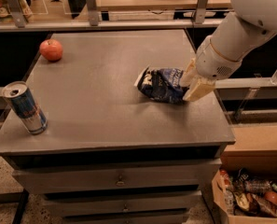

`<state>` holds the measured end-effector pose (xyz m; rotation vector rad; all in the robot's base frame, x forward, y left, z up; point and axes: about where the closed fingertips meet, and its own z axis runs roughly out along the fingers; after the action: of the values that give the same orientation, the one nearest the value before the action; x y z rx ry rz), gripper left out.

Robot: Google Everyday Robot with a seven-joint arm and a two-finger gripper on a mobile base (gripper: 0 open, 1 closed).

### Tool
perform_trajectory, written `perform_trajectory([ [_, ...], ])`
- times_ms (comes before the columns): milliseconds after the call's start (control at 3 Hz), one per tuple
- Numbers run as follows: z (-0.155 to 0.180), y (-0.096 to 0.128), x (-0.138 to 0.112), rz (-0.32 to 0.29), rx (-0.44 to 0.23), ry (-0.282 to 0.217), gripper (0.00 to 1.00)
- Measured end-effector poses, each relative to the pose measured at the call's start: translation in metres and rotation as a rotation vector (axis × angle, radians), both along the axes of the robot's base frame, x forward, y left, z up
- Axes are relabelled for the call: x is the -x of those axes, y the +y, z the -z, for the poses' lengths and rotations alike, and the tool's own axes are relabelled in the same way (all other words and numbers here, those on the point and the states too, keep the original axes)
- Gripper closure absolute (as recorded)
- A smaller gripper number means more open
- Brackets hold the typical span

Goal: Move blue chip bag near redbull can

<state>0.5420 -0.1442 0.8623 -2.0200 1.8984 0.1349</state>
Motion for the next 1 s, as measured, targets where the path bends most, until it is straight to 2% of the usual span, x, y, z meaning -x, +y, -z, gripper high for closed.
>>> perform_trajectory([
  [333, -0.012, 0.012, 0.0, -0.039, -0.023, -0.007, 1.0],
  [1000, -0.046, 0.05, 0.002, -0.1, -0.088, -0.043, 1.0],
])
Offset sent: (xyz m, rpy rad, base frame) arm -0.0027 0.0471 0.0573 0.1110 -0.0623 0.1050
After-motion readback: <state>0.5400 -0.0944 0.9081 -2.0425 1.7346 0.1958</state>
